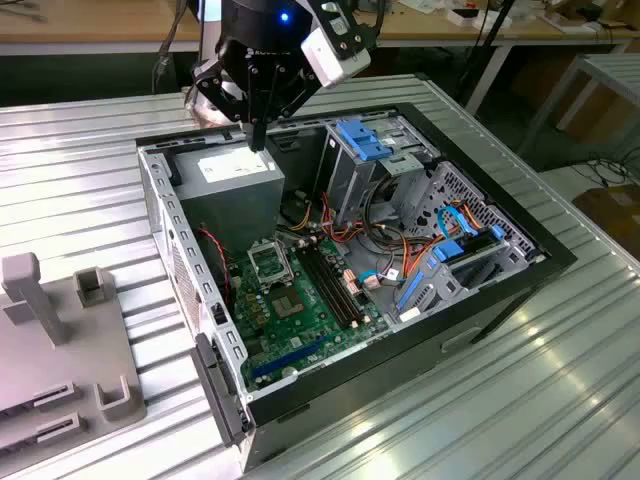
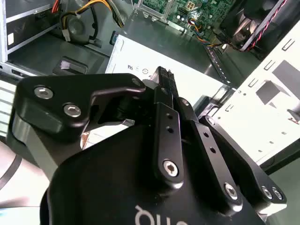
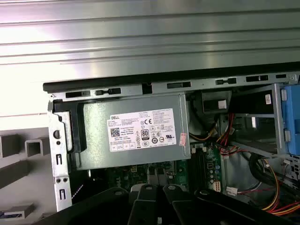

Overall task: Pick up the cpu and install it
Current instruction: 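Reach for the cpu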

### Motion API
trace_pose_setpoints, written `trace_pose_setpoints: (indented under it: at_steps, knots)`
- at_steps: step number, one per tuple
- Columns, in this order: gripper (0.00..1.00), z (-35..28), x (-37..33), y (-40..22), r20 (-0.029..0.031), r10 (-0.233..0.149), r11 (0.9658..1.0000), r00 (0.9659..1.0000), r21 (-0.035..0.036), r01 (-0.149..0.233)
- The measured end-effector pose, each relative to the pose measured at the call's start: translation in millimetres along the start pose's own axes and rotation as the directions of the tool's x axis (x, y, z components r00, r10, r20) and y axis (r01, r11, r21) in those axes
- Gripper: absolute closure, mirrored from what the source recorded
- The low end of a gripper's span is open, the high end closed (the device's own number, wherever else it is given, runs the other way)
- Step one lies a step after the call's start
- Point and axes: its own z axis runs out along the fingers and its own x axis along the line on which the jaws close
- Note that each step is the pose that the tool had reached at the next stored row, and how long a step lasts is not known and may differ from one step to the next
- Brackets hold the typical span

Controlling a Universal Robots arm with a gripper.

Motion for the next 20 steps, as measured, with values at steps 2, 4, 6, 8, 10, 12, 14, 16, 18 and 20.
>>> trace_pose_setpoints:
  at_steps: [2, 4, 6, 8, 10, 12, 14, 16, 18, 20]
  knots:
    - [0.89, 0.0, 0.0, 0.0, 0.0, 0.0, 1.0, 1.0, 0.0, 0.0]
    - [0.89, 0.0, 0.0, 0.0, 0.0, 0.0, 1.0, 1.0, 0.0, 0.0]
    - [0.89, 0.0, 0.0, 0.0, 0.0, 0.0, 1.0, 1.0, 0.0, 0.0]
    - [0.89, 0.0, 0.7, 0.0, 0.0, 0.0, 1.0, 1.0, 0.0001, 0.0]
    - [0.89, 0.0, 1.8, -0.1, 0.0, 0.0, 1.0, 1.0, 0.0, 0.0]
    - [0.89, -0.1, 3.2, -0.3, 0.0001, 0.0, 1.0, 1.0, 0.0, 0.0]
    - [0.89, -0.1, 4.9, -0.4, 0.0, 0.0, 1.0, 1.0, 0.0, 0.0]
    - [0.89, -0.2, 6.7, -0.5, 0.0, 0.0, 1.0, 1.0, 0.0, 0.0]
    - [0.89, -0.2, 7.7, -0.6, 0.0, 0.0, 1.0, 1.0, -0.0001, 0.0]
    - [0.89, -0.2, 8.7, -0.6, -0.0001, 0.0, 1.0, 1.0, 0.0, 0.0]
